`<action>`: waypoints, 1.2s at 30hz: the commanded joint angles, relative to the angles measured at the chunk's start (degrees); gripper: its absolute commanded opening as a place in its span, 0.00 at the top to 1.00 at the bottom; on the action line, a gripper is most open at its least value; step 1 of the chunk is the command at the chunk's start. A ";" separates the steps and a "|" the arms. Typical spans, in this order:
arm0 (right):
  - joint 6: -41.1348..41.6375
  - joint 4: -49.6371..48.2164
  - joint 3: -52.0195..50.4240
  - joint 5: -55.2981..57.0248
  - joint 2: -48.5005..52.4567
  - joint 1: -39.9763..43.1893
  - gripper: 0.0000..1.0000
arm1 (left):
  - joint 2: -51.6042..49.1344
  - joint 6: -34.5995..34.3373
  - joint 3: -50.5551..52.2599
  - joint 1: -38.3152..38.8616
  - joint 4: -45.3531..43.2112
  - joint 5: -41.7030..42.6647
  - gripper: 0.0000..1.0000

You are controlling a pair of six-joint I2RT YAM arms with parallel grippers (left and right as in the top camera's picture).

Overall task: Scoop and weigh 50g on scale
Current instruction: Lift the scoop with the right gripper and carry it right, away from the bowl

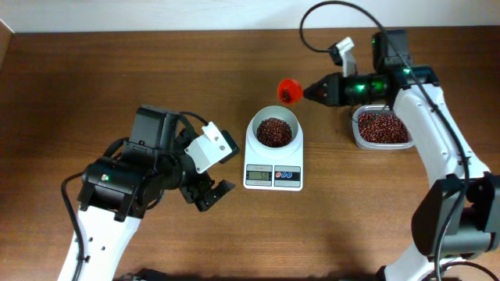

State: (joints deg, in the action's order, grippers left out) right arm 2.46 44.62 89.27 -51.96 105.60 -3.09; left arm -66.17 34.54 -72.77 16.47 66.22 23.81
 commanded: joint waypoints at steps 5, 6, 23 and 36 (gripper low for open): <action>-9.11 10.58 0.96 -1.42 -0.09 11.85 0.96 | -0.04 0.87 -0.94 -0.28 -0.09 0.83 0.01; -10.58 11.78 0.96 -1.40 -0.09 13.11 0.96 | -0.04 0.87 -0.94 -0.28 -0.09 0.83 0.01; -18.29 20.52 3.98 35.63 -0.13 24.09 0.96 | -0.04 0.87 -0.94 -0.28 -0.09 0.83 0.01; -9.92 23.54 9.49 72.13 -0.96 5.73 0.96 | -0.04 0.87 -0.94 -0.28 -0.09 0.83 0.01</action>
State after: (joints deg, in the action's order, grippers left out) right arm -13.65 67.75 97.25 15.73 105.60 3.60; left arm -66.19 34.57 -72.77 16.47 66.22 23.81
